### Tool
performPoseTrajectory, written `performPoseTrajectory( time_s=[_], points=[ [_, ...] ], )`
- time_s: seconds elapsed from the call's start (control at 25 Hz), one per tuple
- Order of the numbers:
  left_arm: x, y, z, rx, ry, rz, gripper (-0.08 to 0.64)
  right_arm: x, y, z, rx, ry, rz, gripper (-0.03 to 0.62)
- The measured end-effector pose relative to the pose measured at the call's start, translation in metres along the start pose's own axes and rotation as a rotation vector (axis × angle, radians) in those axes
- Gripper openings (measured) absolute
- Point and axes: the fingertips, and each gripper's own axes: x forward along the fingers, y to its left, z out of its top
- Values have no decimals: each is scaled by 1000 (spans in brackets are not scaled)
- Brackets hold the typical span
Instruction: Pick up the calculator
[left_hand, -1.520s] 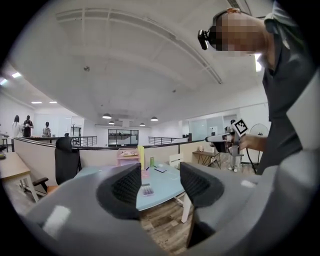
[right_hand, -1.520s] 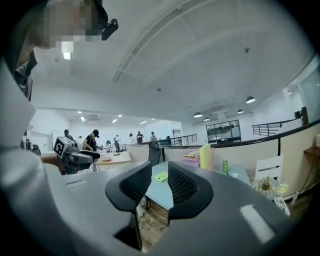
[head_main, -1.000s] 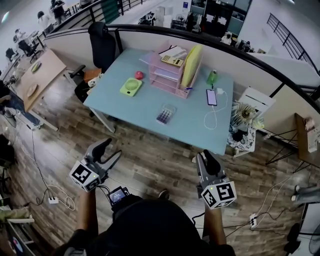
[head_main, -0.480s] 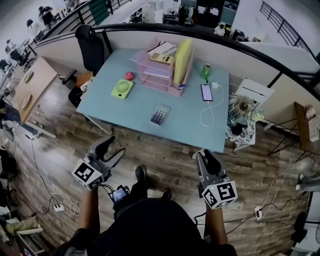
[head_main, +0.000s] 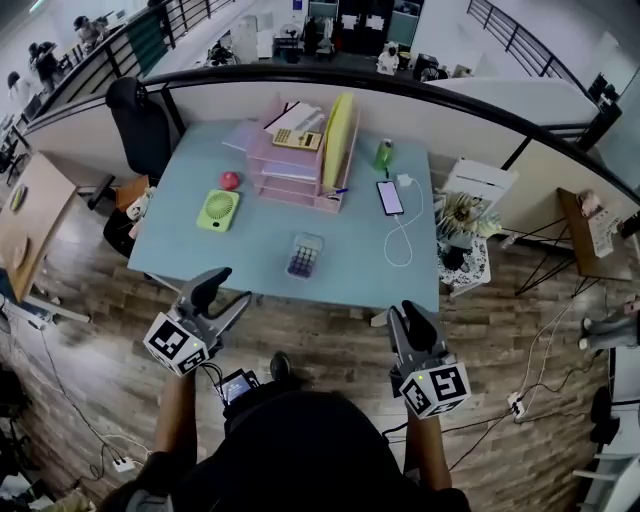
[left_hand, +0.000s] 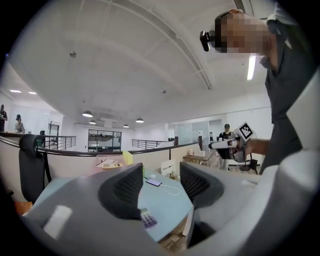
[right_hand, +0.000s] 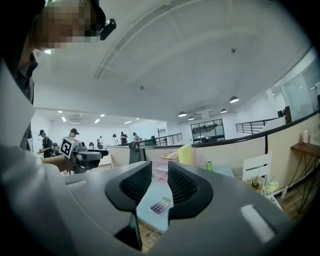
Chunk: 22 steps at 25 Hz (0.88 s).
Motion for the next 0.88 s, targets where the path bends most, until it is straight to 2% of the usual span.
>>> performPoseTrajectory(
  time_s=[0.16, 0.48, 0.68, 0.88],
  points=[
    [10, 34, -6, -1, -2, -59, 259, 26, 17, 12, -3, -25, -34, 98],
    [38, 79, -13, -10, -26, -190, 259, 57, 35, 9, 11, -7, -121, 98],
    [44, 100, -14, -28, -47, -218, 259, 78, 47, 14, -1, 11, -133, 98],
    [46, 115, -19, -50, -54, -211, 259, 103, 52, 12, -1, 34, -105, 98]
  ],
)
